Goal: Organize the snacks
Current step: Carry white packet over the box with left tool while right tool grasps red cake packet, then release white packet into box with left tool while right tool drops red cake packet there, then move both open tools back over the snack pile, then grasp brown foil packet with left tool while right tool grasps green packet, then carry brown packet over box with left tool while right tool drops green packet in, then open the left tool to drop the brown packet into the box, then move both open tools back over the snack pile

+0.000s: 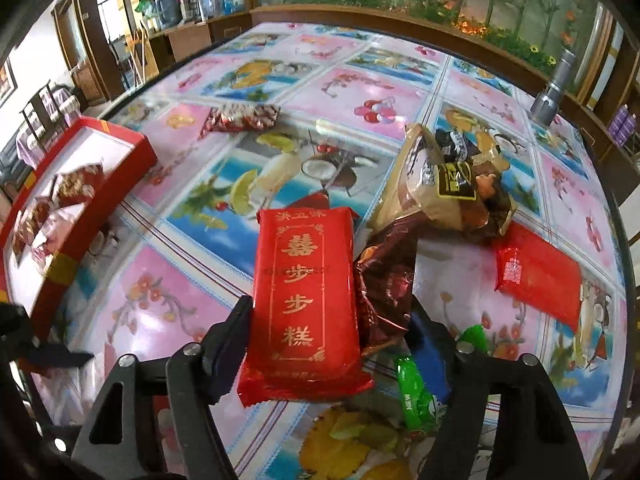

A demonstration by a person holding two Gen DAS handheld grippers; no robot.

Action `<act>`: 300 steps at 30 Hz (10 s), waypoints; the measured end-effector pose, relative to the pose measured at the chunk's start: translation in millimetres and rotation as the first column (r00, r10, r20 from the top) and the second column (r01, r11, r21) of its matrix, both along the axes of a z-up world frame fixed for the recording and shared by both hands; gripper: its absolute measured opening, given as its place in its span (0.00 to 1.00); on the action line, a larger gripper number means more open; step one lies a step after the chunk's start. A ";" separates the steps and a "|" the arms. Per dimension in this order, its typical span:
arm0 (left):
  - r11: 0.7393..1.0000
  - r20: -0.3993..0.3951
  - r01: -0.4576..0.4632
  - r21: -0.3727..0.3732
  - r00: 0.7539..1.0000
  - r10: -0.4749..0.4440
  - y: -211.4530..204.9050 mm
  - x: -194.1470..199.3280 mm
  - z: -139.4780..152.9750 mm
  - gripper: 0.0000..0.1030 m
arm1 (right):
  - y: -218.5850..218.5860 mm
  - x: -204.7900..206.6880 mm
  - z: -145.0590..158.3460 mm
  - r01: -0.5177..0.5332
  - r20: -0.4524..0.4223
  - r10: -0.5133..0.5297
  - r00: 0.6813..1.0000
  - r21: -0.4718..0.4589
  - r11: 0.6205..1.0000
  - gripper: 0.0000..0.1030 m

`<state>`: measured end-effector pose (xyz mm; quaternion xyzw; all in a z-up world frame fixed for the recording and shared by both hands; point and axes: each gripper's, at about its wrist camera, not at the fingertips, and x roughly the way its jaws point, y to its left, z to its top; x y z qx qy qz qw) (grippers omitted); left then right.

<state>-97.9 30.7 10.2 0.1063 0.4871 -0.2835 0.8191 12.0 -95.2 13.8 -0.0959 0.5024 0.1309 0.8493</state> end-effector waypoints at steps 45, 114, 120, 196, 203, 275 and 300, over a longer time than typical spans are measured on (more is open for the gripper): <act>0.883 0.165 -0.317 -0.347 0.906 0.390 155.6 -26.0 65.6 0.35 | 64.3 -25.3 -3.4 -0.029 0.036 0.028 0.999 0.025 0.999 0.46; 0.916 0.193 -0.398 -0.056 0.896 0.401 42.8 63.3 42.2 0.71 | -223.1 54.0 14.4 0.522 -0.047 -0.589 0.807 0.525 0.673 0.67; 0.919 0.161 -0.391 -0.048 0.905 0.393 17.2 85.5 43.2 0.71 | -212.6 70.7 14.6 0.480 0.072 -0.553 0.830 0.413 0.774 0.67; 0.911 0.247 -0.376 -0.172 0.879 0.409 23.4 46.0 68.5 0.30 | -102.1 32.4 29.7 0.013 -0.067 0.025 0.997 0.505 0.863 0.32; 0.866 0.256 -0.446 -0.228 0.830 0.495 89.6 3.4 80.7 0.30 | -66.1 30.5 21.7 0.000 -0.084 0.063 0.994 0.604 0.797 0.32; 0.678 0.222 -0.728 -0.101 0.648 0.729 218.3 -8.0 18.0 0.32 | 95.1 28.2 13.3 0.006 0.015 -0.025 1.000 0.729 0.685 0.44; 0.676 0.405 -0.732 -0.086 0.594 0.695 171.4 5.8 82.0 0.80 | 4.8 15.3 55.3 0.035 0.079 -0.158 0.984 0.787 0.616 0.59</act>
